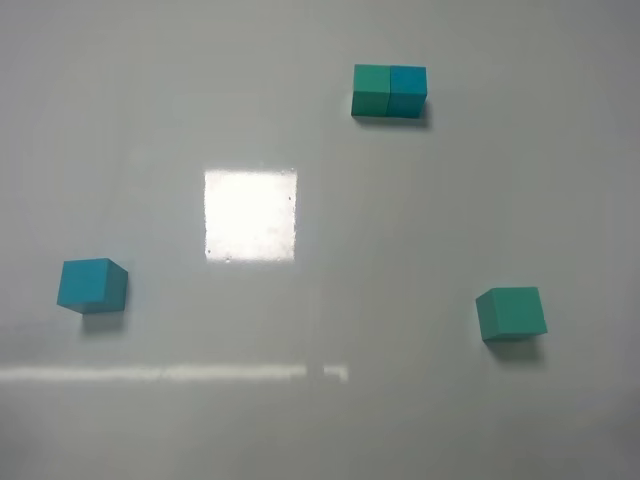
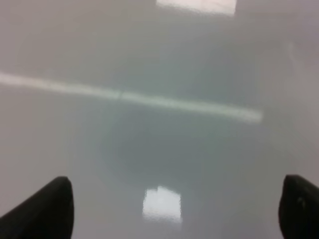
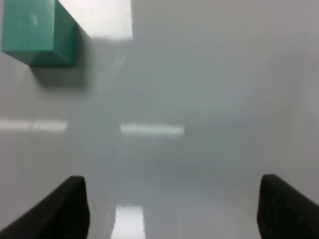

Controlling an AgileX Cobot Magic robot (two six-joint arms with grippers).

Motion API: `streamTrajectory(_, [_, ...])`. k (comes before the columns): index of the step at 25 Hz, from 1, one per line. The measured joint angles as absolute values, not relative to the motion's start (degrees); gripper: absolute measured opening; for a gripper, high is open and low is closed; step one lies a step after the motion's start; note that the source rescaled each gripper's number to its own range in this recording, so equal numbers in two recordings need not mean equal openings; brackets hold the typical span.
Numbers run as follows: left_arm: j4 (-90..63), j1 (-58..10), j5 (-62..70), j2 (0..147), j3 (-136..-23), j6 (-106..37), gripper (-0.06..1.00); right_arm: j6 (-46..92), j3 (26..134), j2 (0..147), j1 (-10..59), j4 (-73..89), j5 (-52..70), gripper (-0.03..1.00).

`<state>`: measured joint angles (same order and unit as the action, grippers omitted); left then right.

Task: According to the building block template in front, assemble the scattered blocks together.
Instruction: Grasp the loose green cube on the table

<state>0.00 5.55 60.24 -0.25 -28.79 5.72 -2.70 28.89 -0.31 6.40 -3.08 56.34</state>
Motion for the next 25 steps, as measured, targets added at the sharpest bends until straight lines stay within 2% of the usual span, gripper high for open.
streamTrajectory(16, [0.00, 5.55, 60.24, -0.25, -28.79, 5.72, 0.87, -2.59, 28.89, -0.31, 6.40, -3.08, 56.34, 0.63])
streamTrajectory(25, [0.00, 5.55, 60.24, -0.25, -28.79, 5.72, 0.87, -2.59, 28.89, -0.31, 6.40, -3.08, 56.34, 0.63])
